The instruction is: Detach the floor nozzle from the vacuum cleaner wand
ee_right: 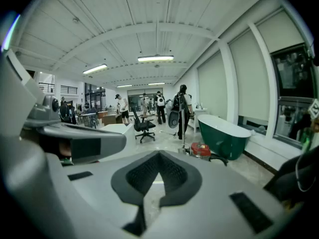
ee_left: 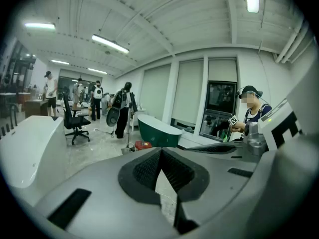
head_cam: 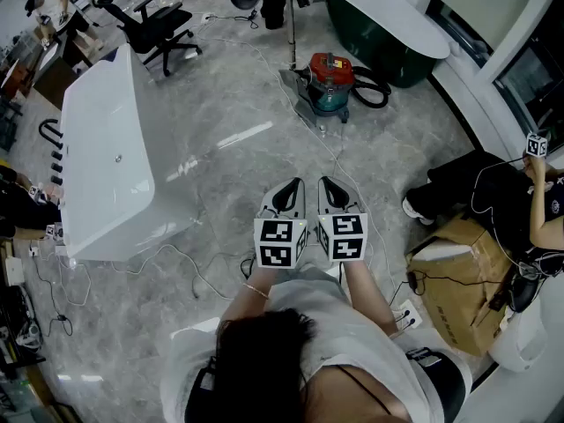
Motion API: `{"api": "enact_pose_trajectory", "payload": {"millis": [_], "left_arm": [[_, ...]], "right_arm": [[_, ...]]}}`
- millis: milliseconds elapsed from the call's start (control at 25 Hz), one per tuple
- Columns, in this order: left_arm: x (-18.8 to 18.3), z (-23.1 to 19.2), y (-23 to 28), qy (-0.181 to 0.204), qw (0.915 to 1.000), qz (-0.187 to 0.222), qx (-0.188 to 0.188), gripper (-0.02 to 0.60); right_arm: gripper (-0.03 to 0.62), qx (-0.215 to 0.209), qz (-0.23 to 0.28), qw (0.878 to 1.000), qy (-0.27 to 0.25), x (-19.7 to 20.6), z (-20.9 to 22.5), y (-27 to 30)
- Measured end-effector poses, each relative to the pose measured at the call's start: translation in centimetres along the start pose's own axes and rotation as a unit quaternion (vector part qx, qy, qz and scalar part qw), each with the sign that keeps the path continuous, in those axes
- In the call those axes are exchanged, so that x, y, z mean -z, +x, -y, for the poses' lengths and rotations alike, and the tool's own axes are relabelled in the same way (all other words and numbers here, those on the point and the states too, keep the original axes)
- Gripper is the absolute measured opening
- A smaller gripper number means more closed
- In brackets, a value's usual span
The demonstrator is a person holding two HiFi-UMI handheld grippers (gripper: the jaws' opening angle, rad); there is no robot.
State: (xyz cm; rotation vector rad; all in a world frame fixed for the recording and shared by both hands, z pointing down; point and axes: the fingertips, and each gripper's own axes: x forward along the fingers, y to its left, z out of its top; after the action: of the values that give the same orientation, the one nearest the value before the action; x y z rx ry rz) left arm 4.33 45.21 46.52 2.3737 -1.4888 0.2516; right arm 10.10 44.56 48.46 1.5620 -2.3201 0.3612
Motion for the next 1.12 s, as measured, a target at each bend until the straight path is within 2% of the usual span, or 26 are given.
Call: {"api": "enact_pose_trajectory", "payload": {"millis": [320,560,840,1120], "left_arm": [[0.9,-0.3,1.0,-0.016,0.9998,-0.011,-0.007,0.005],[1.2,-0.9,2.1,-0.020,0.9995,-0.023,0.001,0.005],[0.7,-4.0,3.7,-0.025,0.9992,-0.030,-0.001,0.005],[-1.1,-8.9,6.3,-0.037,0.9989,-0.030,0.004,0.005]], "right_arm": [[0.015,0.000,-0.024,1.000,-0.006,1.2,0.6,0.4],[0.015,0.001,-0.021,1.000,0.016,1.2,1.1,1.8],[0.015,-0.004,-0.029,0.999,0.026,0.6,0.4,4.9],[0.015,0.001,-0.021,1.000,0.008,-2.3,-0.6,9.3]]}}
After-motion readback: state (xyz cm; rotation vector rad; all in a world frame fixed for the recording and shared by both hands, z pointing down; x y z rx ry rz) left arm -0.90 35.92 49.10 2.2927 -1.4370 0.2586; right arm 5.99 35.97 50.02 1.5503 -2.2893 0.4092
